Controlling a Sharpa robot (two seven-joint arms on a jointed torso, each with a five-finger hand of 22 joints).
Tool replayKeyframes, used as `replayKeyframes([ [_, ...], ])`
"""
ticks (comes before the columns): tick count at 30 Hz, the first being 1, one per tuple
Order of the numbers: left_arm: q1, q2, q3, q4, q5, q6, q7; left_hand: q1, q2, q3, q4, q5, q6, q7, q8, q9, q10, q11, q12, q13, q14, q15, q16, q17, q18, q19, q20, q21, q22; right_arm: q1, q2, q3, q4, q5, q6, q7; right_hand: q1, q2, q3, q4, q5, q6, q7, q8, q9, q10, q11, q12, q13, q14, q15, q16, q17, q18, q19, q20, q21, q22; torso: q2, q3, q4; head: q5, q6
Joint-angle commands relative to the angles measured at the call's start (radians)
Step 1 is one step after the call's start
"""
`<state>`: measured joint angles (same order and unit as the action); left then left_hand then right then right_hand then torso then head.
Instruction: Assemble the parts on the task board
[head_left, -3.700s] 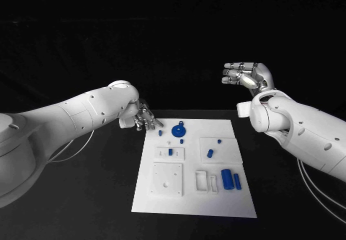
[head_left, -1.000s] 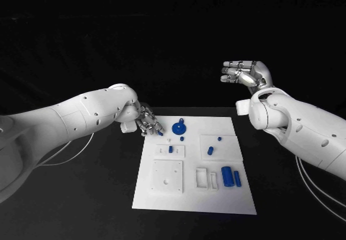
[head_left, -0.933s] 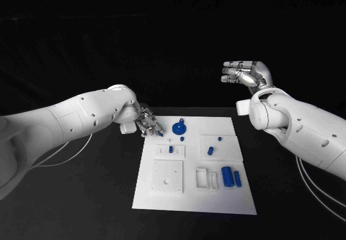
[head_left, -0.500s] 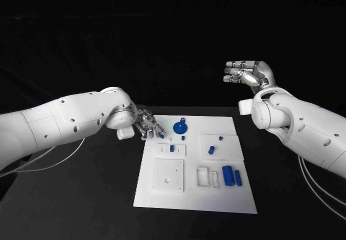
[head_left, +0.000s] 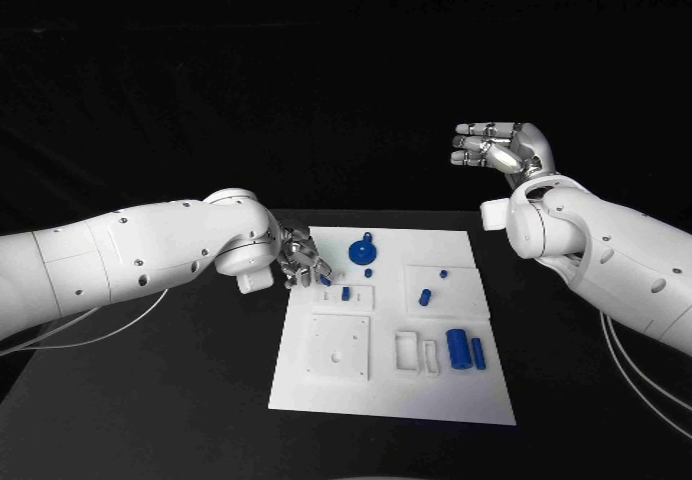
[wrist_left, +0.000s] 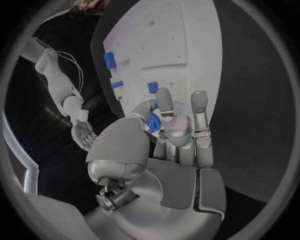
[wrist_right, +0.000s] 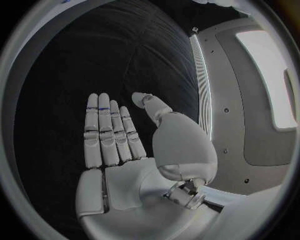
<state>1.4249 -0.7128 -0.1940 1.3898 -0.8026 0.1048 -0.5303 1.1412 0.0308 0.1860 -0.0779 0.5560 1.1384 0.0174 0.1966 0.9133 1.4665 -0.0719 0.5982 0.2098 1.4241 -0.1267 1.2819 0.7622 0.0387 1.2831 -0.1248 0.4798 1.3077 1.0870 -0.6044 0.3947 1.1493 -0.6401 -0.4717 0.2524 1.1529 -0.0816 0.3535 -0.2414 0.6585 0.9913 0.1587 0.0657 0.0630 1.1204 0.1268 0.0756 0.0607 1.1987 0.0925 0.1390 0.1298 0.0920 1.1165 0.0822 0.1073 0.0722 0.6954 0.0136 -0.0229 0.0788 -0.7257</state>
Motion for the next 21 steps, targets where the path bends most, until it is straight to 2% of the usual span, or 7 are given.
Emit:
replayKeyframes([
  [1, -0.007, 0.003, -0.007, 0.010, -0.064, -0.063, -0.003, 0.003, 0.011, 0.073, -0.068, 0.004, 0.040, -0.036, 0.006, 0.003, 0.050, -0.011, 0.006, -0.001, 0.006, 0.001, 0.002, 0.001, 0.012, 0.007, -0.001, 0.007, 0.018, -0.001, 0.000, 0.001, 0.000, -0.001, 0.017, 0.003, -0.004, -0.001, 0.000, 0.008, 0.005, -0.008, 0.001, -0.004, -0.001, -0.007, 0.002, -0.002, -0.001, -0.004, 0.000, -0.002, -0.001, -0.005, -0.008, -0.001, -0.005, -0.001, 0.000, 0.0000, -0.0024, 0.001, -0.002],
  [4, -0.013, 0.006, -0.015, 0.014, -0.074, -0.069, 0.000, 0.002, 0.010, 0.074, -0.069, 0.005, 0.040, -0.037, 0.006, 0.006, 0.050, -0.011, 0.007, -0.002, 0.007, 0.001, 0.001, 0.002, 0.014, 0.008, 0.000, 0.007, 0.018, -0.002, 0.000, 0.000, 0.000, -0.001, 0.018, 0.003, -0.004, -0.001, 0.000, 0.008, 0.005, -0.008, 0.001, -0.004, -0.001, -0.007, 0.002, -0.002, -0.001, -0.004, 0.000, -0.002, -0.001, -0.005, -0.008, -0.001, -0.005, -0.001, 0.001, 0.0009, -0.0022, 0.001, -0.003],
  [13, -0.019, 0.007, -0.027, 0.026, -0.133, -0.059, 0.008, 0.002, 0.010, 0.076, -0.070, 0.003, 0.040, -0.037, 0.005, 0.009, 0.049, -0.011, 0.007, -0.004, 0.007, 0.001, 0.001, 0.003, 0.015, 0.008, 0.002, 0.007, 0.017, -0.003, 0.000, 0.000, 0.000, -0.001, 0.020, 0.002, -0.004, -0.001, 0.000, 0.009, 0.006, -0.008, 0.001, -0.004, -0.001, -0.008, 0.002, -0.002, -0.001, -0.004, 0.000, -0.001, -0.002, -0.005, -0.008, -0.001, -0.005, -0.001, 0.000, 0.0024, -0.0018, 0.004, -0.007],
  [21, -0.026, 0.004, -0.036, 0.035, -0.140, -0.055, 0.010, 0.002, 0.010, 0.076, -0.071, 0.003, 0.041, -0.037, 0.005, 0.010, 0.050, -0.011, 0.007, -0.004, 0.007, 0.001, 0.001, 0.004, 0.016, 0.008, 0.002, 0.007, 0.018, -0.003, 0.000, 0.000, 0.000, -0.001, 0.021, 0.002, -0.004, -0.001, 0.000, 0.009, 0.006, -0.008, 0.001, -0.004, -0.001, -0.008, 0.002, -0.002, -0.001, -0.004, 0.000, -0.001, -0.002, -0.005, -0.008, -0.001, -0.005, -0.001, 0.001, 0.0013, -0.0019, 0.003, -0.008],
])
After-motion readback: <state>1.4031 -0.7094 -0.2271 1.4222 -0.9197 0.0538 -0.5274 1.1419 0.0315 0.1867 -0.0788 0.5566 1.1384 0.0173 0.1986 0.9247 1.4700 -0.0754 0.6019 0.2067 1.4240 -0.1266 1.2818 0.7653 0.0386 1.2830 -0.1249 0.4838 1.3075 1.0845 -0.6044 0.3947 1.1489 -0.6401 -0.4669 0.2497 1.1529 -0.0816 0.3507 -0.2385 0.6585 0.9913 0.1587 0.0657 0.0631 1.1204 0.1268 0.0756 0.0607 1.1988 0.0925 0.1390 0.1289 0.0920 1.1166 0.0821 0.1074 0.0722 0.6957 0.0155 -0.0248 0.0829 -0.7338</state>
